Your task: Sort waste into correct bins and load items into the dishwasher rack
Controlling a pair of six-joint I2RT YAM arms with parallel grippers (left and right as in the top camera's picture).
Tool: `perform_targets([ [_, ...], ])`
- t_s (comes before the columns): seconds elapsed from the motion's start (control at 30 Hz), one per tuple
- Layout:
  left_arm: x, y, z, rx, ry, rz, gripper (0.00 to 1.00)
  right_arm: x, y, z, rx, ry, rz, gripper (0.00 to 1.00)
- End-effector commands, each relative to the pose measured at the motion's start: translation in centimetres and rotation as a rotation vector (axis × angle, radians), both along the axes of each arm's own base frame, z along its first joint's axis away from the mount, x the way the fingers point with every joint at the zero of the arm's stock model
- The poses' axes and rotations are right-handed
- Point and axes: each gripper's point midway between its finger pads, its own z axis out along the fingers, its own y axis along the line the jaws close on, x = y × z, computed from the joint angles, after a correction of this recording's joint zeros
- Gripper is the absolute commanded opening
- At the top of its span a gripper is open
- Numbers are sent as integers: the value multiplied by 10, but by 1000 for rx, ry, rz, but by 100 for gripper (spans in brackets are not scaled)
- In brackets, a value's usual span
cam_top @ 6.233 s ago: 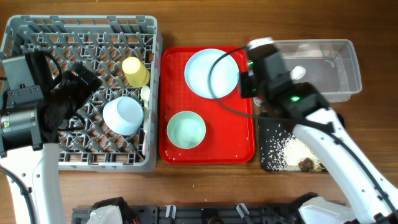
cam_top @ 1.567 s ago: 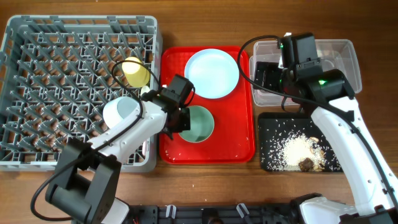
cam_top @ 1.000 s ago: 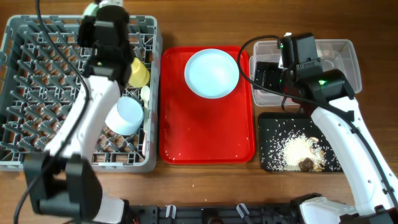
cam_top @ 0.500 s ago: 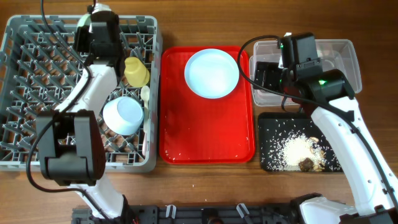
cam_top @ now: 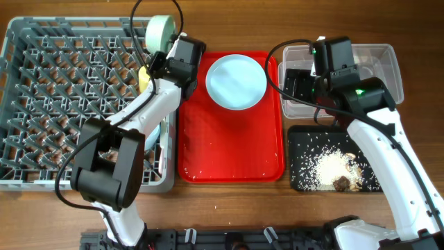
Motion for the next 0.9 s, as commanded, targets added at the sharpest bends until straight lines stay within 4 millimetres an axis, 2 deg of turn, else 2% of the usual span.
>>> perform_targets([
  [0.0, -2, 14, 10, -37, -40, 62, 4, 4, -4, 3, -11, -12, -17, 100],
  [0.1, 1, 39, 48, -32, -147, 132, 4, 4, -4, 3, -11, -12, -17, 99],
  [0.23, -6, 77, 98, -71, -266, 216, 4, 4, -4, 3, -11, -13, -17, 100],
  [0.27, -10, 86, 114, -121, -333, 263, 9, 4, -3, 3, -9, -13, -15, 99],
  [0.3, -11, 86, 122, -191, -373, 276, 42, 4, -3, 3, -9, -15, -15, 100],
  [0.33, -9, 70, 118, -293, -346, 212, 54, 4, -3, 3, -8, -15, -15, 100],
  [0.37, -9, 44, 105, -406, -262, 104, 60, 4, -3, 3, -8, -14, -15, 100],
  [0.4, -14, 12, 88, -537, -146, -13, 63, 4, -3, 3, -8, -14, -15, 100],
  [0.43, -21, -11, 76, -638, -63, -90, 61, 4, -3, 3, -8, -14, -15, 100],
  [0.5, -30, -42, 70, -822, 3, -126, 62, 4, -3, 3, -8, -14, -15, 100],
  [0.57, -32, -56, 72, -861, 5, -135, 70, 4, -3, 3, -8, -15, -15, 100],
  [0.67, -30, -66, 75, -804, -30, -142, 85, 4, -3, 3, -8, -15, -15, 100],
  [0.7, -27, -68, 75, -775, -50, -137, 94, 4, -3, 3, -8, -15, -15, 100],
  [0.73, -22, -71, 72, -740, -72, -130, 97, 4, -3, 3, -8, -14, -16, 100],
  [0.87, 1, -57, 45, -605, -133, -42, 100, 4, -3, 3, -8, -15, -16, 100],
])
